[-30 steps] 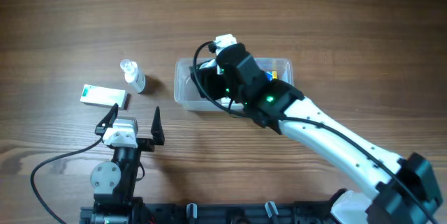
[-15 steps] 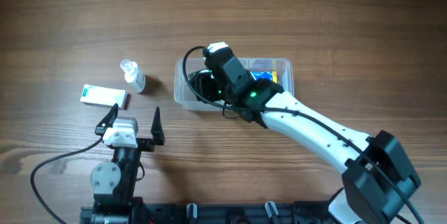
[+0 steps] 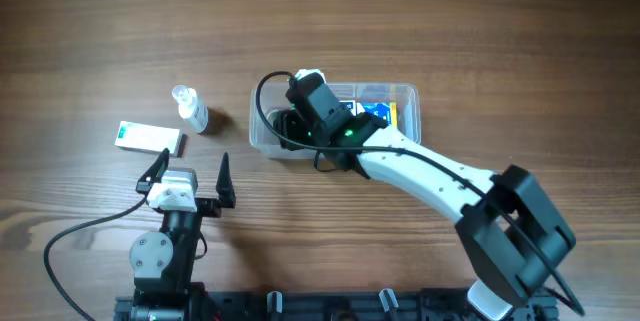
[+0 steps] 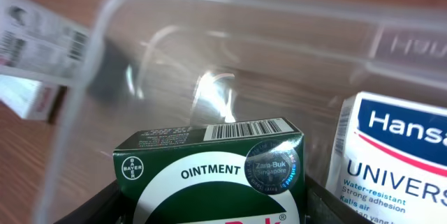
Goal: Pack container
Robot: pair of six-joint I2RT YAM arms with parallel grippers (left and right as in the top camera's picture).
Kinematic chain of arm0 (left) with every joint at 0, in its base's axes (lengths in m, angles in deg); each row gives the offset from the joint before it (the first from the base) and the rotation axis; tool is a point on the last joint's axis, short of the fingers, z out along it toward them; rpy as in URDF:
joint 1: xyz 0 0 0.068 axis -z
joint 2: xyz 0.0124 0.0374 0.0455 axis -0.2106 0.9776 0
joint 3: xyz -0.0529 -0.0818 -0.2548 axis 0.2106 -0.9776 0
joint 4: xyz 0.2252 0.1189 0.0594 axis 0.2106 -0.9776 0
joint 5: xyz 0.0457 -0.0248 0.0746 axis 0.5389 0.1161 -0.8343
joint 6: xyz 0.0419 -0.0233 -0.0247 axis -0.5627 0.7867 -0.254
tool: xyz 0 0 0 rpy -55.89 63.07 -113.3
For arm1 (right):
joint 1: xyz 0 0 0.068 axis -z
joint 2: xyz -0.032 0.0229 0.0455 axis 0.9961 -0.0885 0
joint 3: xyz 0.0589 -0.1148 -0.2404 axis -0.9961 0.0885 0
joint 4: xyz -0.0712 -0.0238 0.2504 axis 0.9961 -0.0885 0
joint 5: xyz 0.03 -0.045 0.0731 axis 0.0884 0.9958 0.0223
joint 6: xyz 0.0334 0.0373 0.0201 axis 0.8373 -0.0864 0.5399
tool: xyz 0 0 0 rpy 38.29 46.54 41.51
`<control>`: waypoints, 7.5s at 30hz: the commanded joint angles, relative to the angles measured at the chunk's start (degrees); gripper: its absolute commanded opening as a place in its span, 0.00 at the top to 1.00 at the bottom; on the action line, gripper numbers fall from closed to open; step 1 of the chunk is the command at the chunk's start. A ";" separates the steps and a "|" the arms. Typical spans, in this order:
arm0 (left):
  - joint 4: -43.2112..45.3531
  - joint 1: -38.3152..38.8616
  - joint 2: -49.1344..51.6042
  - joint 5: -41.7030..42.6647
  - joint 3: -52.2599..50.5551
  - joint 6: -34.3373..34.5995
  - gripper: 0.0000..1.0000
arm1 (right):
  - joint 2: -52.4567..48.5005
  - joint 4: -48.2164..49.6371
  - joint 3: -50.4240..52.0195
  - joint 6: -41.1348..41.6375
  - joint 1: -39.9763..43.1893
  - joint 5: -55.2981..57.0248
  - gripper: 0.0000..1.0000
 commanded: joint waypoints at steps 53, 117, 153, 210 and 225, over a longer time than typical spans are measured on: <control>0.13 0.26 -0.42 0.66 -0.48 -0.87 0.00 | -0.02 6.51 -1.27 1.49 -1.25 -5.66 0.94; 0.13 0.26 -0.42 0.66 -0.46 -0.87 0.00 | -1.09 -59.49 -34.58 -14.62 54.45 -0.13 0.00; -61.42 0.31 55.17 9.46 66.86 8.20 0.00 | -1.07 -41.72 -34.58 -14.62 54.80 -0.13 0.00; -53.20 25.77 88.26 -4.09 63.78 32.17 0.96 | -1.09 -41.72 -34.58 -14.62 54.80 -0.13 0.00; -52.52 25.77 81.09 0.57 70.58 28.09 0.96 | -1.09 -41.72 -34.58 -14.62 54.80 -0.13 0.00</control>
